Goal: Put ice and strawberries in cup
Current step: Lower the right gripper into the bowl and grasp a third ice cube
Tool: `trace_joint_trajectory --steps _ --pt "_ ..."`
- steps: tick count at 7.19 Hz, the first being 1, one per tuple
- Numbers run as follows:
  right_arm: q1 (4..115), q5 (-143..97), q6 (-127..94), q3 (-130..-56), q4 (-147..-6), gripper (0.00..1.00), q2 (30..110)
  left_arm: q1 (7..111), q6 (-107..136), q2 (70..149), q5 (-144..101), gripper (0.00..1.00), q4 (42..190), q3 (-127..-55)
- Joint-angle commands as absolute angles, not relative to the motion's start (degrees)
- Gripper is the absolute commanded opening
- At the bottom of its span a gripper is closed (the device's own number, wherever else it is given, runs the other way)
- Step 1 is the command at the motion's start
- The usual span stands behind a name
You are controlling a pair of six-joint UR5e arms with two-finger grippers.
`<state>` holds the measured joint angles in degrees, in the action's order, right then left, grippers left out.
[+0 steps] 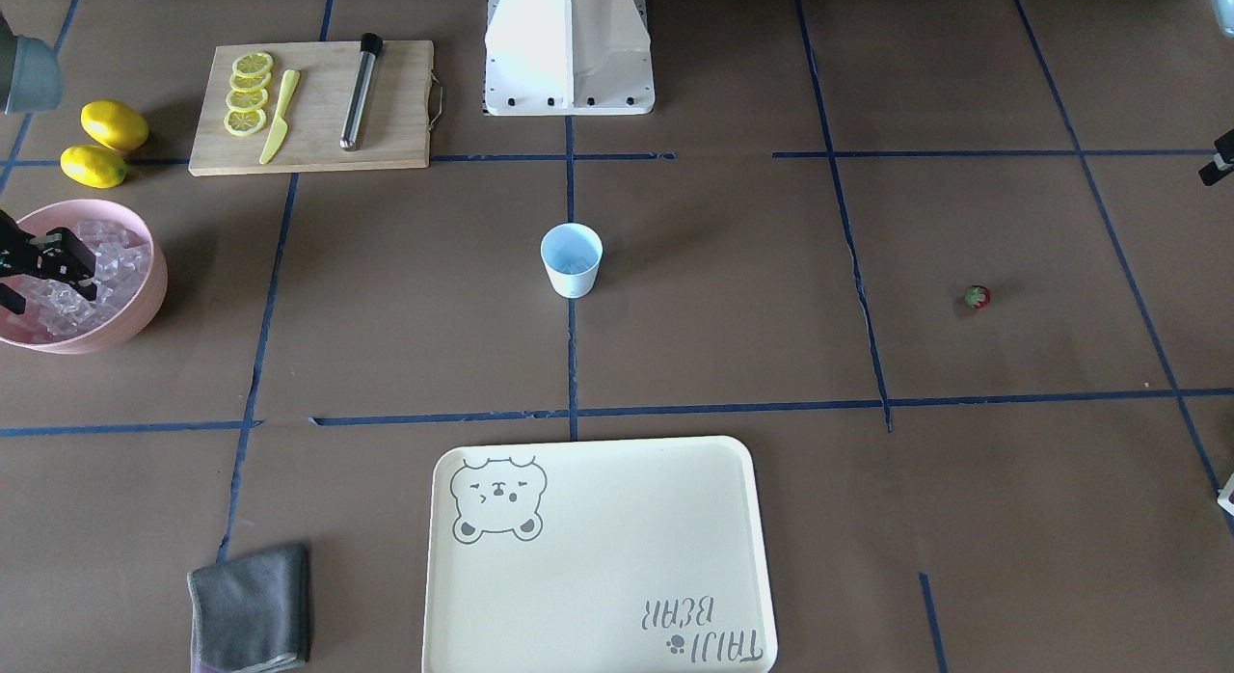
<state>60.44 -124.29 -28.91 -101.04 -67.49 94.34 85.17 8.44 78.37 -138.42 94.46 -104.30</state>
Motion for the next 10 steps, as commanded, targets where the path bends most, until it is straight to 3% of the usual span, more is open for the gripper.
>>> trace_joint_trajectory --steps 1,2,5,7,8,10 --pt "60.21 -124.37 -28.92 -100.55 -67.50 0.79 94.39 85.17 8.44 78.31 -138.43 1.00 94.39 -104.41" --pt "60.12 -124.37 -28.92 -100.55 -67.50 0.76 94.83 85.17 8.44 78.31 -138.43 1.00 94.48 -104.41" --pt "60.12 -124.37 -28.92 -100.63 -67.50 0.40 94.92 85.17 8.44 78.31 -138.43 1.00 94.48 -104.50" --pt "60.12 -125.76 -28.92 -100.90 -67.41 0.09 94.92 85.17 8.44 78.31 -138.43 1.00 94.48 -104.50" --pt "60.12 -126.55 -28.92 -101.07 -67.41 0.01 94.92 85.17 8.44 78.31 -138.43 1.00 94.48 -104.50" --pt "60.21 -126.56 -28.92 -101.86 -67.32 0.00 95.01 85.17 8.44 78.31 -138.43 1.00 94.48 -104.50"
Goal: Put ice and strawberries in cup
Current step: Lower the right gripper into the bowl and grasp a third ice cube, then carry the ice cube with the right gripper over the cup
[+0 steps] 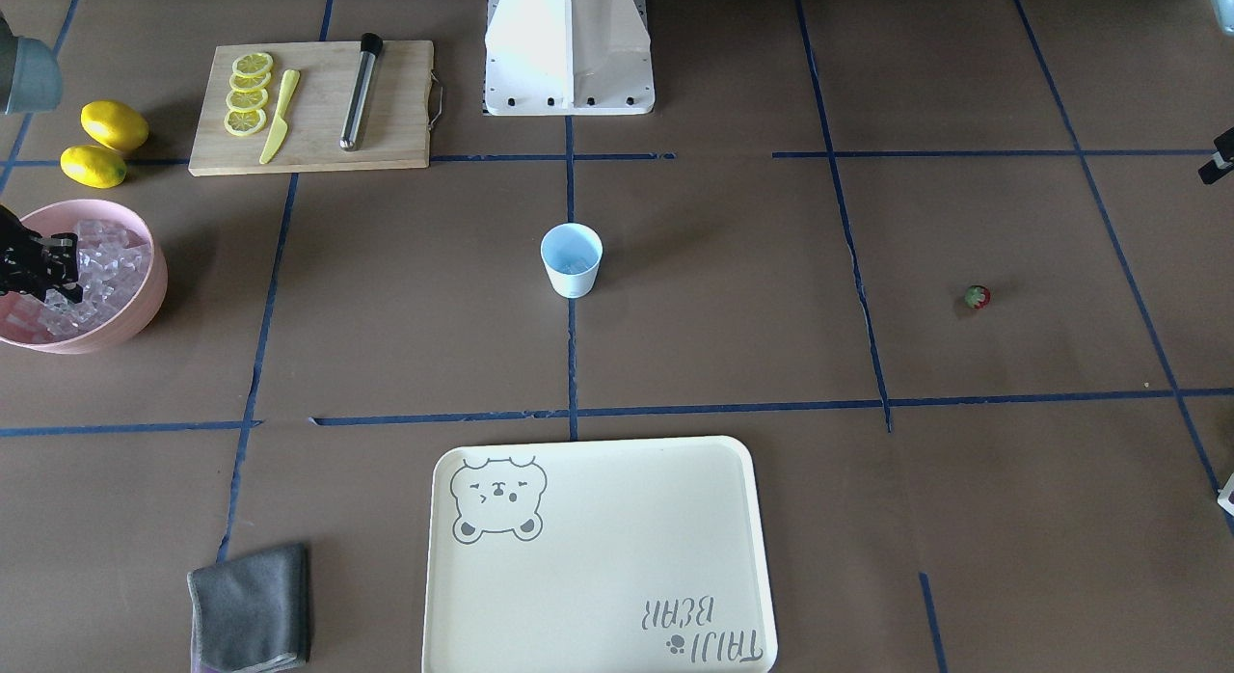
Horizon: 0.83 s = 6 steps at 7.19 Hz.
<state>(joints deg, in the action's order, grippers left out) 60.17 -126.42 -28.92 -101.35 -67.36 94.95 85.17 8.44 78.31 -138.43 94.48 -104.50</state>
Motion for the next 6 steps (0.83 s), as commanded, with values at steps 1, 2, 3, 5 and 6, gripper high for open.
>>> trace_joint_trajectory --steps 1,2,3,5,6 --pt "60.38 -126.65 -29.00 -104.21 -67.93 0.00 95.18 85.17 8.44 78.31 -138.51 1.00 94.48 -104.50" --pt "60.38 -126.65 -29.35 -107.63 -68.20 0.00 96.49 85.17 8.44 78.31 -138.52 1.00 94.48 -104.59" --pt "60.82 -126.56 -29.88 -111.58 -68.99 0.00 97.11 85.17 8.44 78.31 -138.52 1.00 94.48 -104.59" --pt "59.60 -127.26 -45.26 -116.53 -71.10 0.00 91.97 85.17 8.44 78.22 -140.08 1.00 94.40 -104.85" --pt "55.76 -127.44 -54.92 -116.80 -70.93 0.00 87.93 85.17 8.44 78.22 -140.18 1.00 94.39 -104.94"
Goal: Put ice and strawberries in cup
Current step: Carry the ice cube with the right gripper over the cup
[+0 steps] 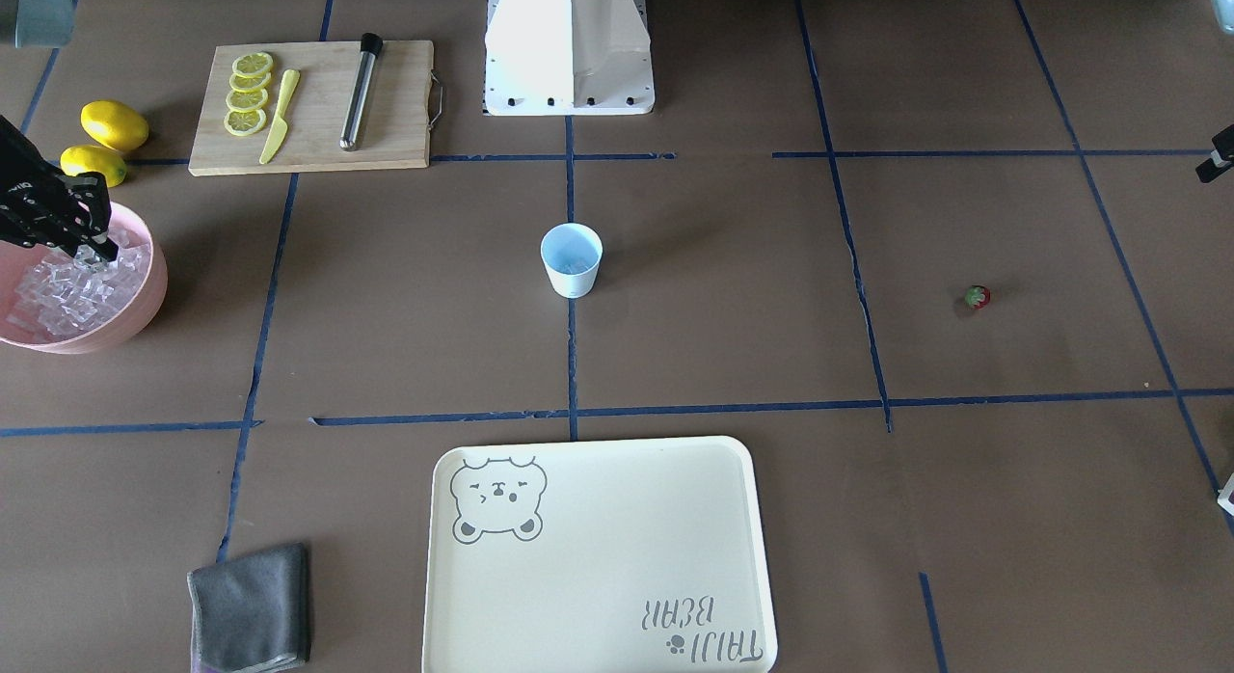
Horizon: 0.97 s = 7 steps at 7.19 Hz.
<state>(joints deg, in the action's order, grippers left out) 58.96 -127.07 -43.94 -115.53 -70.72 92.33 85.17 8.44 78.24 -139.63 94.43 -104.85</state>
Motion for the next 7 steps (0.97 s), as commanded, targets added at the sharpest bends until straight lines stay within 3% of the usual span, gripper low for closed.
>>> trace_joint_trajectory --steps 1,4,5,7 --pt "50.76 -126.22 -63.89 -116.63 -71.10 0.00 82.41 85.17 8.44 77.96 -140.19 1.00 94.39 -105.03" --pt "33.81 -111.69 -86.07 -114.19 -72.93 0.00 67.55 85.17 8.44 77.26 -140.19 1.00 94.48 -105.56" --pt "29.84 -105.79 -89.53 -110.69 -78.34 0.00 59.23 85.17 8.44 77.17 -140.19 1.00 94.40 -105.64" --pt "26.20 -101.88 -92.36 -104.45 -79.54 0.00 52.50 85.17 8.44 77.17 -140.19 1.00 94.39 -105.56"
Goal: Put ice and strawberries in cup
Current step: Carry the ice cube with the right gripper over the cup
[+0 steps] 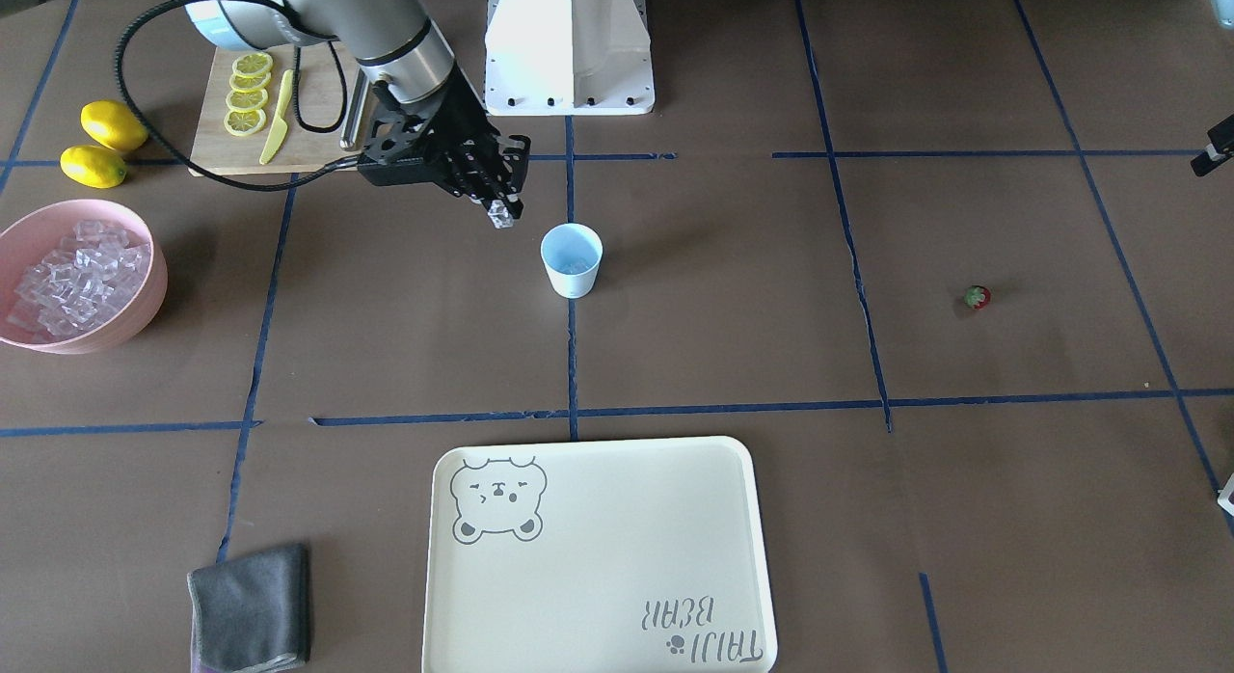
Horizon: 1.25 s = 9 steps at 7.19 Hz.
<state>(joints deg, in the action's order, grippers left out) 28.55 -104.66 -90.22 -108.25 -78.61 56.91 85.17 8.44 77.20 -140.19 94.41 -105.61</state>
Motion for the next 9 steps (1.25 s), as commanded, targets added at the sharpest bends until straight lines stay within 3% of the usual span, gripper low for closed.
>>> trace_joint_trajectory --steps 1,3,6,9 --pt "25.76 -100.73 -92.29 -101.37 -79.54 0.01 50.73 85.17 8.44 77.17 -140.19 1.00 94.39 -105.56" --pt "24.96 -100.20 -91.85 -99.32 -79.54 0.04 50.45 85.17 8.44 77.17 -140.19 1.00 94.39 -105.47" --pt "24.61 -100.11 -91.84 -98.97 -79.54 0.27 50.71 85.17 8.44 77.17 -140.19 1.00 94.40 -105.47" --pt "24.52 -100.11 -91.85 -98.96 -79.54 0.41 50.80 85.17 8.44 77.17 -140.19 1.00 94.39 -105.47"
